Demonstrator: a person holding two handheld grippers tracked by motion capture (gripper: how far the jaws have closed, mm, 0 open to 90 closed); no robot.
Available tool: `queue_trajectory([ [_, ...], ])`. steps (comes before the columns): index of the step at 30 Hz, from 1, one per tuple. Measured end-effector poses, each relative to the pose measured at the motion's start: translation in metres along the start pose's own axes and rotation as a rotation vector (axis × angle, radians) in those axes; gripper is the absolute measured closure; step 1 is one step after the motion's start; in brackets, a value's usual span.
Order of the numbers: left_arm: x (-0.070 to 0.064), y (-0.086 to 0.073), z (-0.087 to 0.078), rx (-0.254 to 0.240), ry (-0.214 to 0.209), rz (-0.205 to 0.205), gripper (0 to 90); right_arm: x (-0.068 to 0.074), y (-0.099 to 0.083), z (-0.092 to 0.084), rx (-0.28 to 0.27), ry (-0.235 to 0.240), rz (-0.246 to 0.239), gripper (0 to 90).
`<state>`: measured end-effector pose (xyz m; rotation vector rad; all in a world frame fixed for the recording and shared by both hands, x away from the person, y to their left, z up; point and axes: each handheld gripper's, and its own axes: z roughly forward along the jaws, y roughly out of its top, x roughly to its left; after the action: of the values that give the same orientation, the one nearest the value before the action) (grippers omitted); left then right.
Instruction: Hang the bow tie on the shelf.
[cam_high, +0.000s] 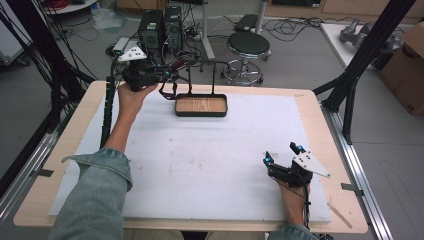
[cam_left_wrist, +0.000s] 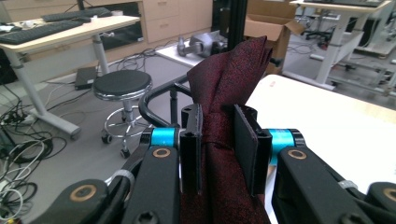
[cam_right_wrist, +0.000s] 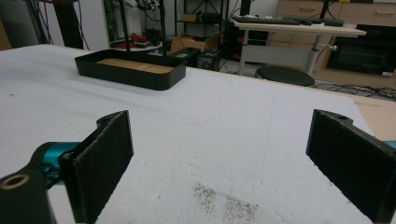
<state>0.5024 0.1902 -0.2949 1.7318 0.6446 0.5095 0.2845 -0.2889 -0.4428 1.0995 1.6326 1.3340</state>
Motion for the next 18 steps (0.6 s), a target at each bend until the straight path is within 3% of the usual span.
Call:
queue_trajectory([
  [5, 0.002, 0.001, 0.012, 0.013, 0.051, 0.004, 72.5, 0.000, 0.000, 0.000, -0.002, 0.001, -0.001, 6.5],
  [7, 0.003, 0.001, 0.013, 0.011, 0.053, 0.001, 72.6, 0.000, 0.000, 0.000, -0.002, 0.002, -0.002, 6.5],
  [10, 0.008, -0.001, 0.014, 0.009, 0.072, -0.014, 72.6, 0.000, 0.000, 0.000, -0.002, 0.004, -0.001, 6.5],
  [12, 0.013, -0.003, 0.015, -0.004, 0.075, -0.049, 72.6, 0.000, 0.000, 0.000, -0.003, 0.004, -0.002, 6.5],
  [15, 0.015, -0.002, 0.018, 0.005, 0.094, -0.058, 72.6, 0.000, 0.000, 0.000, -0.003, 0.004, -0.001, 6.5],
  [18, 0.018, -0.002, 0.019, -0.018, 0.111, -0.080, 72.5, 0.000, 0.000, 0.000, -0.003, 0.004, -0.002, 6.5],
])
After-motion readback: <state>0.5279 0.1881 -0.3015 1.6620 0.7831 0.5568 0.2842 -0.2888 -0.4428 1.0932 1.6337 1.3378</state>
